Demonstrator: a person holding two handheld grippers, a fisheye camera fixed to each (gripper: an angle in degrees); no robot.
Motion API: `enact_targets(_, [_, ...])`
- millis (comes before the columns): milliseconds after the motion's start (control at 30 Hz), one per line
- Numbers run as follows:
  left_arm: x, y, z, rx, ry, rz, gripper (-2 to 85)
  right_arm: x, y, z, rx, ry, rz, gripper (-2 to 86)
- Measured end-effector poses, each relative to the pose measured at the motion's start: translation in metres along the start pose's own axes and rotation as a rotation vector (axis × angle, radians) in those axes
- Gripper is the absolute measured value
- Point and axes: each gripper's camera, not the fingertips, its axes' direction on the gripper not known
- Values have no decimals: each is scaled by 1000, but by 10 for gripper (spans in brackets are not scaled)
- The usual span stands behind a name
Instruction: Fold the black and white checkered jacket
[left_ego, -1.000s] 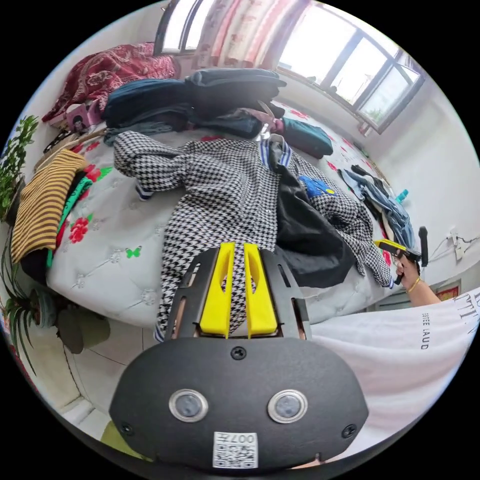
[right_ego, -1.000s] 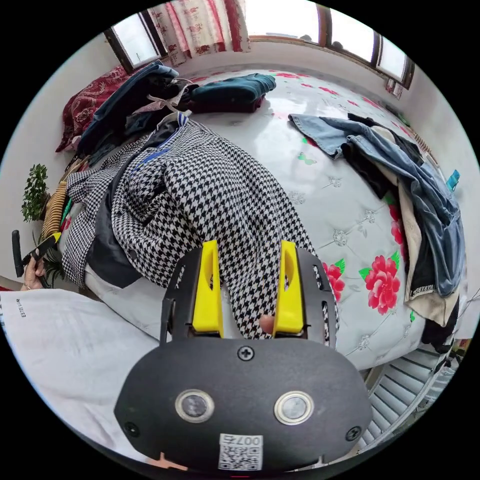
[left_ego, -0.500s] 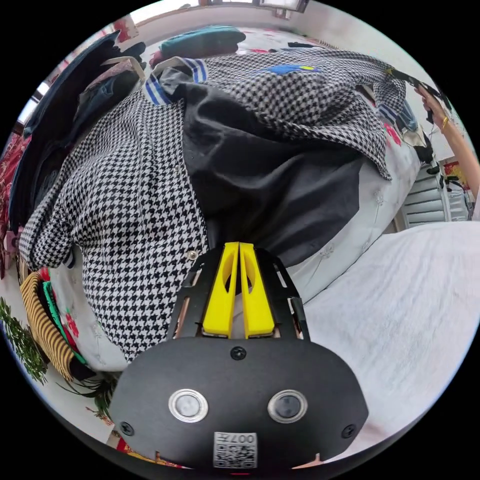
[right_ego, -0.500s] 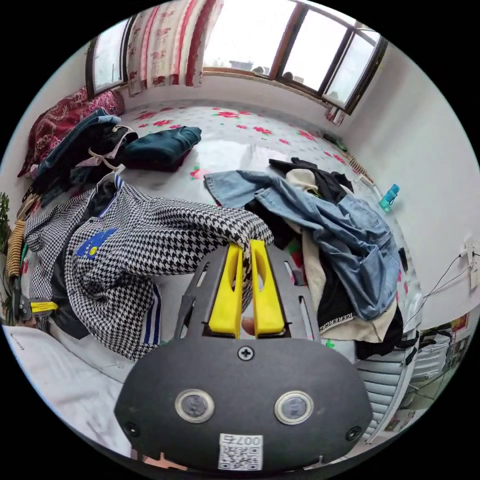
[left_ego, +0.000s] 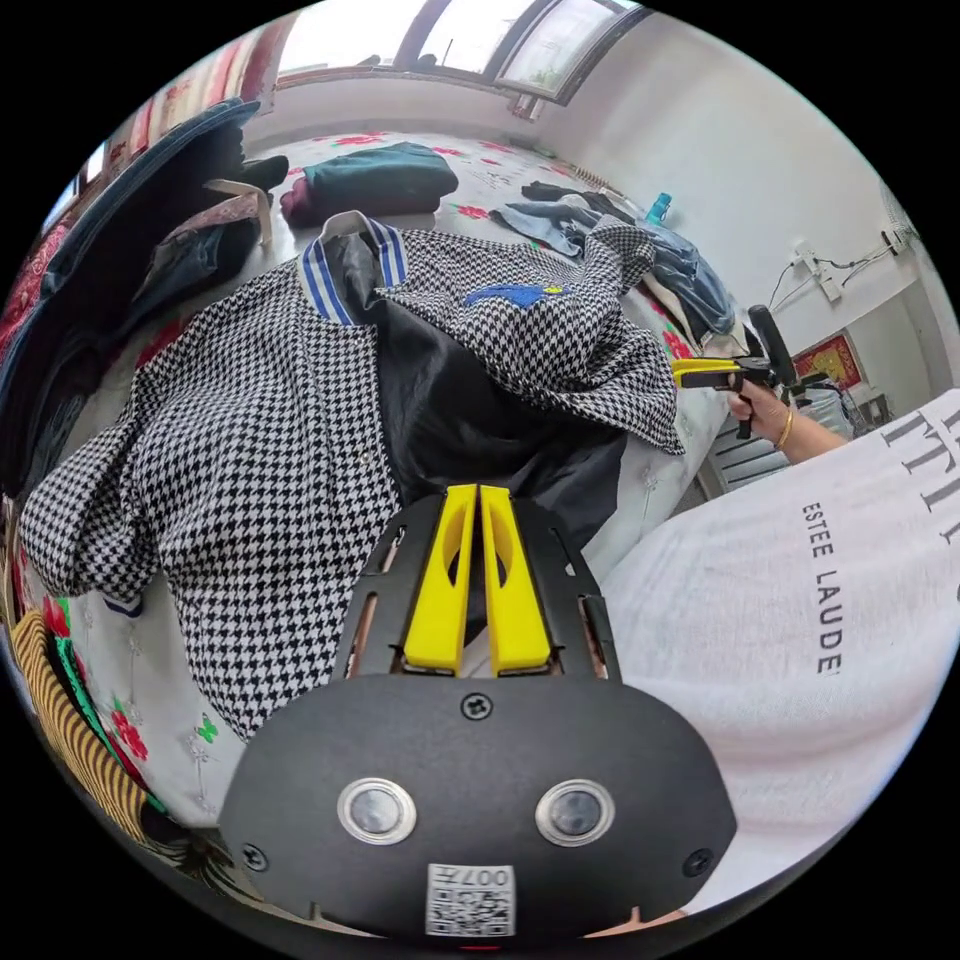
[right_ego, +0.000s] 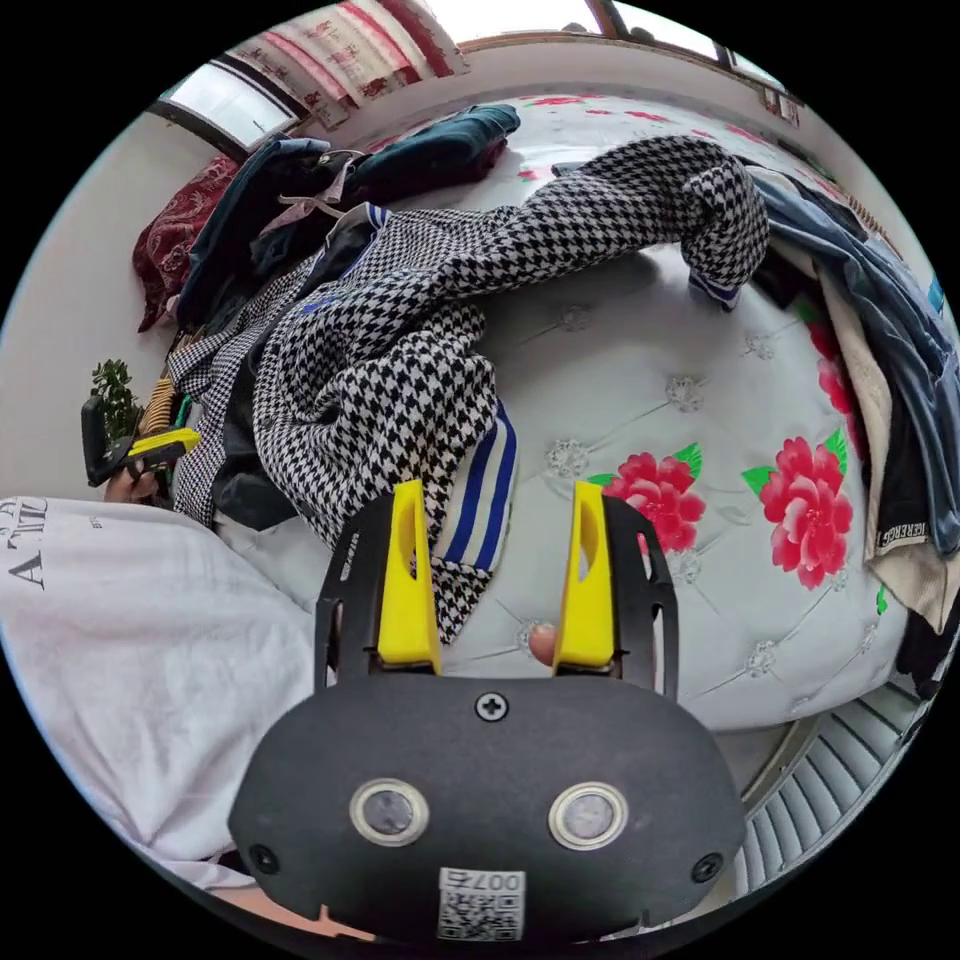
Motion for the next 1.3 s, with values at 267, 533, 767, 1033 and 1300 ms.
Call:
enact_targets(267, [46,-62,50,-110,-56,257,46,-36,-17,-1,-51,-154,-166,9])
enact_targets(533, [22,-70,45,-71,-98,165,0,-154,-35,-110,230,-637,-683,9])
enact_targets(767, [-8,-37,3,-4,-56,77,-9,-88,-15,-103,282,-324,-377,79])
enact_targets(1033, [-14,50,-2,-111,21,52,-7,-33,51,-20,-27,-91,-104,109])
enact_targets(1300, [-2,52,44,-288,-178,120,-9,2,45,21,-132,-416,178,56])
